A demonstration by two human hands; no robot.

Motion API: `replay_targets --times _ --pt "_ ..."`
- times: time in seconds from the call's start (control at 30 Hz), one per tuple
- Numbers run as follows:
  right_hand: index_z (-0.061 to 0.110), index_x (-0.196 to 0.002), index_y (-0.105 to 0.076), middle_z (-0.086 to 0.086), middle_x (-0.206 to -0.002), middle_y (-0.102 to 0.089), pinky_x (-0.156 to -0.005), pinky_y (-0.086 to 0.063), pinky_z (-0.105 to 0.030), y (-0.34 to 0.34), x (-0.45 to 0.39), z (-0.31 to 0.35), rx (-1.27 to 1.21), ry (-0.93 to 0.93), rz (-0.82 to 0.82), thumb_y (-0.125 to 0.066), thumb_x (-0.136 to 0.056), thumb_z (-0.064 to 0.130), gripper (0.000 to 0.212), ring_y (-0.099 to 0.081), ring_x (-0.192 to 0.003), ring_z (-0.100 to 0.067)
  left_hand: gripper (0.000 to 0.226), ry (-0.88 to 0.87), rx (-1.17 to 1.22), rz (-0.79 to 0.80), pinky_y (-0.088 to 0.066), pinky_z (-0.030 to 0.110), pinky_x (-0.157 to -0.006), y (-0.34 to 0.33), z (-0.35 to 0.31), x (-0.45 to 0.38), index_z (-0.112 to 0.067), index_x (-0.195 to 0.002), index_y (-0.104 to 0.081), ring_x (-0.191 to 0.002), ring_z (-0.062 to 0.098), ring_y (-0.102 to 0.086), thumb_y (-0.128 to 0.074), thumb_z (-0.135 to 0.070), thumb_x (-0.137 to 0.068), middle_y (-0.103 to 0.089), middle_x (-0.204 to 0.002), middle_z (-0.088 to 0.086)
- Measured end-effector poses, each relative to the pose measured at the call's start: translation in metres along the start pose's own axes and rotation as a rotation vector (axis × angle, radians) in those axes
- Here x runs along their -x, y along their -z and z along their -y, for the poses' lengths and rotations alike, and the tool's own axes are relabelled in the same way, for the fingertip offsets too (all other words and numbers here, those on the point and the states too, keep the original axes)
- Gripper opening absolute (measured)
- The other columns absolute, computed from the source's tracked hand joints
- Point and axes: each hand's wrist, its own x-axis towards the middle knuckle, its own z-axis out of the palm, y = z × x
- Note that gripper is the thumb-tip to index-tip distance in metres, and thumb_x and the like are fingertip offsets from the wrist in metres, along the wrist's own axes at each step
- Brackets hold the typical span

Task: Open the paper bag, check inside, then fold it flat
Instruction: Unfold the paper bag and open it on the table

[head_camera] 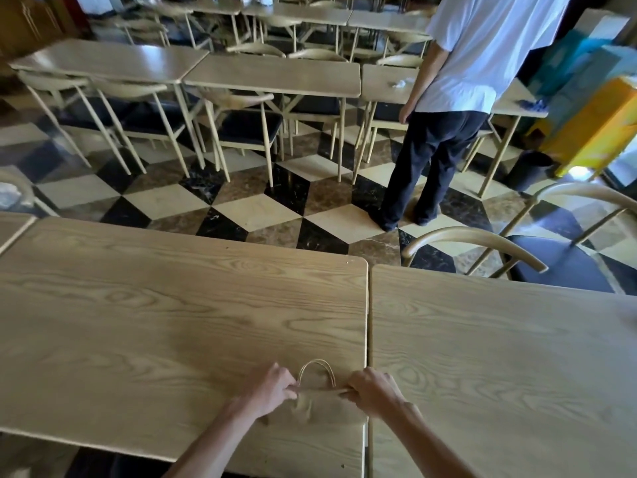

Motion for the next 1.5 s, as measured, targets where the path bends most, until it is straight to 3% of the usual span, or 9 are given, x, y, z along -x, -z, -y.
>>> replay_targets --times 0.1,0.3,0.4,0.73,0.83,0.97,1.07,1.4,1.5 --pt "0.028 -0.111 -0.064 -0.003 -0.108 -0.069 -0.078 -0.051 -0.038 -0.010 0.011 -0.002 -0.062 -0.023 0.020 -0.049 -0.089 0.061 0.042 -0.065 -0.100 -0.028 0.021 -0.020 0.074 -0.003 -0.044 0.022 -0.061 -0.004 -0.007 0.013 -0.026 -0.103 -0.076 -0.078 0.014 -0.071 -0.069 -0.034 -0.085 -0.078 -0.091 -0.003" --pt "0.034 -0.113 -0.064 0.008 -0.100 -0.071 -0.076 -0.050 -0.028 -0.005 0.016 -0.001 -0.325 -0.040 0.110 -0.059 -0.065 0.078 0.065 -0.065 -0.091 -0.013 0.060 -0.083 0.237 0.011 -0.040 0.018 -0.059 0.002 -0.017 0.032 -0.022 -0.107 -0.070 -0.062 0.002 -0.057 -0.053 -0.072 -0.080 -0.074 -0.089 -0.003" --pt "0.032 -0.115 -0.065 0.009 -0.096 -0.070 -0.067 -0.042 -0.010 -0.001 0.017 0.002 -0.446 -0.025 0.061 -0.065 -0.056 0.080 0.076 -0.061 -0.084 -0.004 0.071 -0.080 0.221 0.013 -0.048 0.024 -0.075 0.001 -0.018 0.036 -0.026 -0.114 -0.065 -0.085 0.006 -0.062 -0.041 -0.082 -0.077 -0.070 -0.104 -0.010" --pt "0.037 -0.105 -0.064 0.008 -0.081 -0.070 -0.070 -0.048 -0.023 -0.009 0.020 0.011 -0.533 -0.016 0.051 -0.055 -0.073 0.065 0.043 -0.055 -0.070 0.003 0.096 -0.015 0.116 0.006 -0.049 0.038 -0.093 -0.007 -0.012 0.030 -0.010 -0.111 -0.067 -0.107 0.017 -0.062 -0.022 -0.088 -0.077 -0.068 -0.117 0.004" --pt "0.027 -0.102 -0.068 0.009 -0.083 -0.064 -0.066 -0.043 -0.021 -0.007 0.020 0.012 -0.559 -0.028 0.057 -0.062 -0.070 0.063 0.048 -0.053 -0.072 -0.002 0.098 -0.009 0.112 0.021 -0.047 0.032 -0.093 -0.004 -0.012 0.029 -0.017 -0.128 -0.060 -0.112 0.012 -0.057 -0.025 -0.090 -0.073 -0.061 -0.127 -0.003" --pt "0.022 -0.132 -0.054 0.000 -0.120 -0.051 -0.091 -0.038 -0.020 -0.005 0.019 0.010 -0.464 -0.020 -0.017 -0.071 -0.067 0.059 0.076 -0.045 -0.109 -0.013 0.093 -0.031 0.084 -0.021 -0.043 0.020 -0.082 0.001 -0.015 0.031 -0.022 -0.141 -0.044 -0.106 0.005 -0.053 -0.042 -0.084 -0.072 -0.051 -0.131 -0.011" --pt "0.027 -0.137 -0.046 0.000 -0.124 -0.039 -0.103 -0.037 -0.029 -0.003 0.022 0.012 -0.404 0.018 -0.099 -0.074 -0.064 0.057 0.084 -0.033 -0.116 -0.016 0.085 -0.072 0.047 -0.165 -0.043 0.022 -0.092 0.003 -0.017 0.033 -0.024 -0.140 -0.043 -0.113 0.008 -0.053 -0.057 -0.072 -0.072 -0.048 -0.135 -0.014" --pt "0.016 -0.084 -0.061 0.004 -0.091 -0.053 -0.070 -0.047 -0.023 0.016 0.029 0.014 -0.498 0.151 -0.348 -0.083 -0.069 0.027 0.029 -0.055 -0.079 -0.015 0.065 -0.052 0.195 -0.333 -0.037 0.017 -0.091 -0.004 -0.024 0.045 -0.021 -0.110 -0.046 -0.111 0.007 -0.035 -0.078 -0.053 -0.063 -0.033 -0.123 -0.008" --pt "0.012 -0.072 -0.061 0.002 -0.086 -0.058 -0.069 -0.052 -0.027 0.020 0.031 0.013 -0.542 0.157 -0.386 -0.084 -0.071 0.027 0.028 -0.058 -0.076 -0.014 0.043 -0.013 0.327 -0.441 -0.045 0.023 -0.084 0.007 -0.028 0.049 -0.016 -0.088 -0.061 -0.098 0.010 -0.048 -0.068 -0.056 -0.073 -0.050 -0.103 -0.003"
